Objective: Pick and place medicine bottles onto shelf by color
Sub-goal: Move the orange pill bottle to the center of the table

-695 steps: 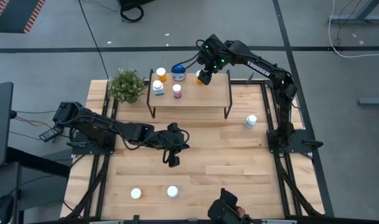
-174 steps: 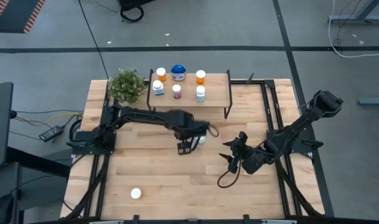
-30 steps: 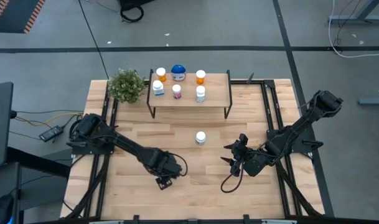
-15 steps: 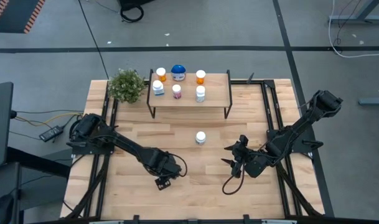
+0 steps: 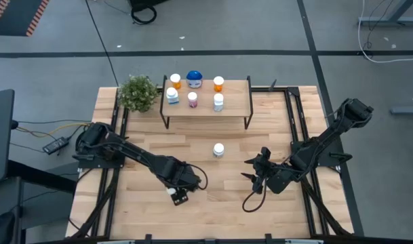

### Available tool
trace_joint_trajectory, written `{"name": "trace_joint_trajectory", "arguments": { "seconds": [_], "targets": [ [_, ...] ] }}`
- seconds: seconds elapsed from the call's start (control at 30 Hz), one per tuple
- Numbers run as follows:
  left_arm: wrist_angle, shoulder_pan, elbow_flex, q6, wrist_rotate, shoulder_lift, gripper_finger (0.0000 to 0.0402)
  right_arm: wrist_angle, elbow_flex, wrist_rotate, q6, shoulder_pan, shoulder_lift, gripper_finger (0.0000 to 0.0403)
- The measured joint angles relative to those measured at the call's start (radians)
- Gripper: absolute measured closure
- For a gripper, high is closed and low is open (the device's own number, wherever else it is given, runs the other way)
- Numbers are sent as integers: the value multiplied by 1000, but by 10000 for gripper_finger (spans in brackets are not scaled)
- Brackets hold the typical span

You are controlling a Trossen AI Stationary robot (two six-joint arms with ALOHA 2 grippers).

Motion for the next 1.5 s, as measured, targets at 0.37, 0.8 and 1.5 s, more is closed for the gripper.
{"name": "trace_joint_trajectory", "arguments": {
  "seconds": [0.37,0.8,1.5],
  "targets": [
    [-214,-7,167,18,-102,0,86,0,0,0,3,20,0,148],
    [-217,-46,157,-15,-102,0,208,0,0,0,8,20,0,148],
    [-217,-76,156,-17,-75,0,371,0,0,0,27,20,0,148]
  ]
}}
